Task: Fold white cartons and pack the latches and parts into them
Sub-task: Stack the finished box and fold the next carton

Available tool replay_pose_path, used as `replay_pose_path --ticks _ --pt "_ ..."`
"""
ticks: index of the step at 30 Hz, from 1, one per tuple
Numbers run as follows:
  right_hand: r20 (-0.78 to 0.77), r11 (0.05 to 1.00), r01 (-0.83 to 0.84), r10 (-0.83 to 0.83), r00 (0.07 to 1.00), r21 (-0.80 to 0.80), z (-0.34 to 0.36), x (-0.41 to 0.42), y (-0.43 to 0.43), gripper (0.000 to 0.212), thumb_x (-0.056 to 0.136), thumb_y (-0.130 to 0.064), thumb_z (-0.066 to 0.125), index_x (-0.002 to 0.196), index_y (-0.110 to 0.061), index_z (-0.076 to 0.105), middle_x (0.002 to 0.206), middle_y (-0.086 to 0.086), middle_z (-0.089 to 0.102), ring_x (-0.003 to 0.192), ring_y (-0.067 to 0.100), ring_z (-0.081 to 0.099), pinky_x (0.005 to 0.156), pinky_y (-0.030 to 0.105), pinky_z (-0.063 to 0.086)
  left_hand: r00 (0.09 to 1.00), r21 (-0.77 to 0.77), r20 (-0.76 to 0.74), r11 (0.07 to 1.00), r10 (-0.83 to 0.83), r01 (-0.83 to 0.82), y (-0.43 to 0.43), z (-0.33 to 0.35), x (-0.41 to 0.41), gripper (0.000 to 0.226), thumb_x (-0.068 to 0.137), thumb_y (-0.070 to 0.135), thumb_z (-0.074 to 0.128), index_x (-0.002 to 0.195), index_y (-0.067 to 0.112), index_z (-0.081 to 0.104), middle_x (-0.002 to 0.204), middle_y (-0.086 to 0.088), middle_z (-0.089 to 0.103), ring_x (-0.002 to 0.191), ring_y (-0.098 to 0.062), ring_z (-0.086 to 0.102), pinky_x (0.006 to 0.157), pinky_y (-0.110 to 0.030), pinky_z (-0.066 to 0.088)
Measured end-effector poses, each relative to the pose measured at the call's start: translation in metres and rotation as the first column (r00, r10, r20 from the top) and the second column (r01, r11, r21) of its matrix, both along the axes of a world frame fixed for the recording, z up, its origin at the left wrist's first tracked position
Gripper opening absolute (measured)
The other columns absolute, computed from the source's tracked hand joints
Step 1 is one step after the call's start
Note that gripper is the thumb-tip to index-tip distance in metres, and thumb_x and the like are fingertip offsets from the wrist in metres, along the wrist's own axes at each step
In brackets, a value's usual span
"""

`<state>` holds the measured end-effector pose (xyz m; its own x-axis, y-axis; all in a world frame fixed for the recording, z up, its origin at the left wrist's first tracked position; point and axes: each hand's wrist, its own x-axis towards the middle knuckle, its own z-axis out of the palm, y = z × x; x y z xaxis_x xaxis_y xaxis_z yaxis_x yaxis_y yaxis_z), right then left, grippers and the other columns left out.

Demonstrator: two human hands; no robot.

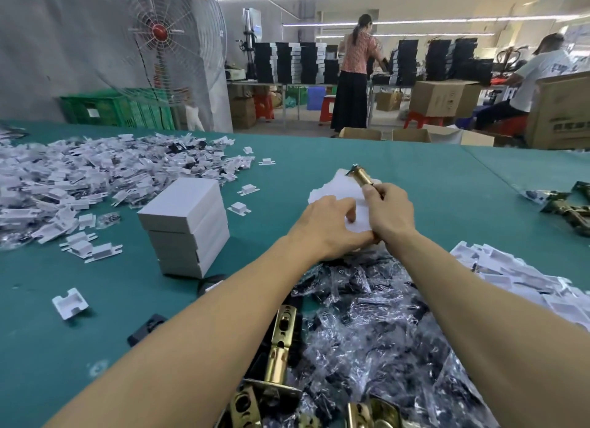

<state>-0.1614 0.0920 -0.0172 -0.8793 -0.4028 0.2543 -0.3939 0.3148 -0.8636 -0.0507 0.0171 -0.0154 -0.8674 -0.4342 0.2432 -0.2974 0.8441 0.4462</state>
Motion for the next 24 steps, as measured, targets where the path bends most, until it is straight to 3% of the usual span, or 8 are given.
replay_pose_path --ticks 3,6,8,12,14,19,21,24 --pt "-0.009 1.000 0.029 -0.029 1.000 -0.002 0.004 0.002 0.000 0.042 0.103 -0.031 0.044 0.089 0.002 0.067 0.070 0.005 0.054 0.074 0.026 0.047 0.062 0.036 0.031 1.000 -0.067 0.019 0.998 0.005 -0.004 -0.001 0.000 0.003 0.046 0.079 0.068 0.048 0.093 0.025 0.056 0.100 -0.002 0.056 0.097 -0.027 0.052 0.074 -0.036 0.036" --pt "0.108 0.985 0.122 -0.109 0.988 -0.121 0.013 0.004 -0.004 0.045 0.104 -0.034 0.037 0.097 -0.008 0.073 0.097 0.014 0.060 0.093 0.030 0.053 0.082 0.039 0.043 0.999 -0.104 -0.028 0.994 0.017 -0.020 0.003 0.003 0.006 0.044 0.096 0.057 0.043 0.089 0.016 0.057 0.089 -0.009 0.058 0.088 -0.034 0.053 0.069 -0.037 0.038" --pt "0.209 0.952 0.191 -0.141 0.968 -0.239 0.019 0.006 -0.006 0.038 0.103 -0.035 0.041 0.088 -0.011 0.065 0.097 0.012 0.060 0.090 0.030 0.052 0.075 0.038 0.043 0.997 -0.094 -0.067 0.995 0.034 -0.040 0.007 0.005 0.008 0.038 0.103 0.047 0.040 0.084 0.014 0.046 0.077 -0.008 0.049 0.078 -0.038 0.047 0.064 -0.038 0.035" --pt "0.320 0.900 0.236 -0.116 0.940 -0.367 0.021 0.010 -0.009 0.023 0.101 -0.033 0.051 0.106 -0.011 0.055 0.110 0.013 0.065 0.100 0.029 0.060 0.087 0.042 0.049 0.990 0.013 -0.119 0.997 0.082 -0.081 0.009 0.013 0.009 0.028 0.106 0.037 0.034 0.086 0.016 0.034 0.073 -0.007 0.039 0.070 -0.036 0.039 0.063 -0.039 0.032" --pt "0.357 0.895 0.252 -0.115 0.927 -0.367 0.019 0.012 -0.010 0.022 0.101 -0.032 0.051 0.108 -0.011 0.053 0.110 0.015 0.065 0.094 0.027 0.061 0.080 0.039 0.049 0.967 0.111 -0.203 0.985 0.152 -0.131 0.008 0.018 0.007 0.027 0.106 0.033 0.032 0.086 0.015 0.033 0.073 -0.007 0.040 0.066 -0.030 0.039 0.060 -0.039 0.030" --pt "0.289 0.957 0.204 -0.140 0.947 -0.205 0.011 0.012 -0.012 0.017 0.100 -0.026 0.054 0.102 -0.012 0.046 0.108 0.010 0.052 0.068 0.014 0.046 0.053 0.030 0.033 0.848 0.411 -0.319 0.868 0.423 -0.279 0.000 0.024 0.005 0.034 0.107 0.031 0.027 0.075 0.018 0.030 0.080 -0.004 0.044 0.067 -0.011 0.035 0.052 -0.032 0.020" --pt "0.182 0.990 0.128 -0.114 0.977 -0.065 0.010 0.014 -0.013 0.017 0.097 -0.025 0.059 0.100 -0.013 0.048 0.107 0.010 0.052 0.075 0.020 0.051 0.063 0.031 0.038 0.823 0.472 -0.304 0.826 0.479 -0.307 0.000 0.024 0.005 0.034 0.107 0.031 0.025 0.076 0.018 0.030 0.082 -0.002 0.043 0.069 -0.008 0.033 0.052 -0.031 0.020" --pt "-0.011 0.979 0.058 -0.057 0.998 0.195 0.011 0.021 -0.019 0.028 0.096 -0.035 0.060 0.099 -0.007 0.057 0.118 0.017 0.058 0.097 0.033 0.052 0.078 0.035 0.040 0.773 0.541 -0.319 0.775 0.549 -0.327 0.002 0.023 0.005 0.032 0.108 0.030 0.025 0.080 0.016 0.032 0.082 -0.002 0.042 0.078 -0.021 0.037 0.053 -0.031 0.020"
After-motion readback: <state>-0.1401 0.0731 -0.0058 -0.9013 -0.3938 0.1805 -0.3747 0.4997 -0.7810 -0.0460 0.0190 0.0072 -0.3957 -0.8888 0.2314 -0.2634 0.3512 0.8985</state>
